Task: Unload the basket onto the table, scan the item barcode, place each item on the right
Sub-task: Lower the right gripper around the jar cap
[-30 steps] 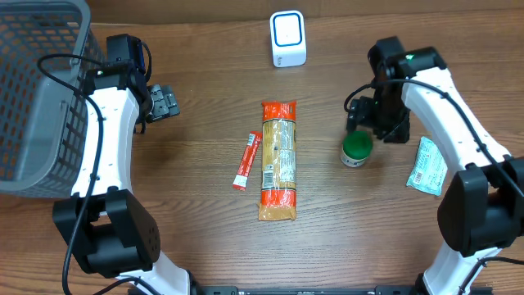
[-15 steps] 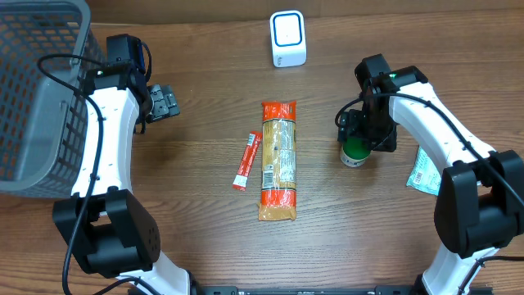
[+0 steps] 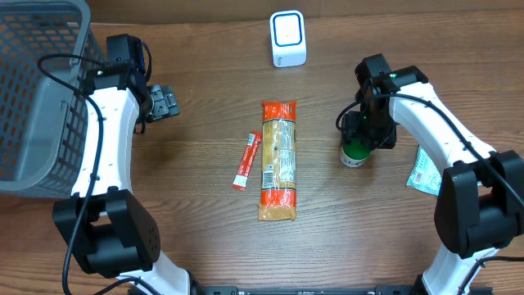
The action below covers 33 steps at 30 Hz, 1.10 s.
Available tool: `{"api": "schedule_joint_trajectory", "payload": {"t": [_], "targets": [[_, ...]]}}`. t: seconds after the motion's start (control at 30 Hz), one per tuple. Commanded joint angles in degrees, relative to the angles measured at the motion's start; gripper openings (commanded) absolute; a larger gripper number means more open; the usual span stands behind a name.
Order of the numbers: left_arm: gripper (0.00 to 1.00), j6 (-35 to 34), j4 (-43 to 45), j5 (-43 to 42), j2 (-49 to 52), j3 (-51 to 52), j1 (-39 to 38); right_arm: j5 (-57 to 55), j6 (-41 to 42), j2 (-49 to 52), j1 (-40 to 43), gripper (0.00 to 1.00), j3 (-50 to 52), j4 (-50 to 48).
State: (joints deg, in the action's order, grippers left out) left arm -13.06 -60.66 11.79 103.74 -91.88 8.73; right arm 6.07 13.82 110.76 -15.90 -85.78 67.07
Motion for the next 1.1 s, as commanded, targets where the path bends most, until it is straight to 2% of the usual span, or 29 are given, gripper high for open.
{"api": "schedule_joint_trajectory", "payload": {"t": [0.0, 0.17, 0.27, 0.3, 0.47, 0.6, 0.73, 0.9, 1.07], "targets": [[1.0, 0.63, 0.02, -0.28, -0.46, -1.01, 0.09, 0.0, -7.5, -0.5, -0.28, 0.58, 0.33, -0.57], [1.0, 0.63, 0.02, -0.28, -0.46, -1.01, 0.09, -0.42, -9.42, -0.5, -0.28, 0.64, 0.33, -0.66], [1.0, 0.63, 0.02, -0.26, -0.46, -1.01, 0.09, -1.49, -9.33, -0.5, -0.26, 0.77, 0.33, -0.66], [1.0, 0.63, 0.02, -0.26, -0.46, -1.01, 0.09, -1.44, -8.61, -0.5, -0.28, 0.78, 0.33, -0.61], [1.0, 0.63, 0.02, -0.28, -0.46, -1.01, 0.09, -1.42, 4.39, -0.5, -0.28, 0.79, 0.33, 0.02], [1.0, 0.63, 0.02, -0.26, -0.46, -1.01, 0.09, -0.66, 9.16, -0.5, -0.28, 0.73, 0.33, 1.51], [1.0, 0.63, 0.02, -0.26, -0.46, -1.01, 0.09, 0.46, 9.14, -0.5, -0.28, 0.65, 0.33, 1.79], [1.0, 0.63, 0.02, -0.28, -0.46, -1.01, 0.09, -0.04, 8.46, -0.5, -0.28, 0.6, 0.33, 1.7], [1.0, 0.63, 0.02, -0.28, -0.46, -1.01, 0.09, -1.03, 1.51, -0.5, -0.28, 0.51, 0.33, 1.36]]}}
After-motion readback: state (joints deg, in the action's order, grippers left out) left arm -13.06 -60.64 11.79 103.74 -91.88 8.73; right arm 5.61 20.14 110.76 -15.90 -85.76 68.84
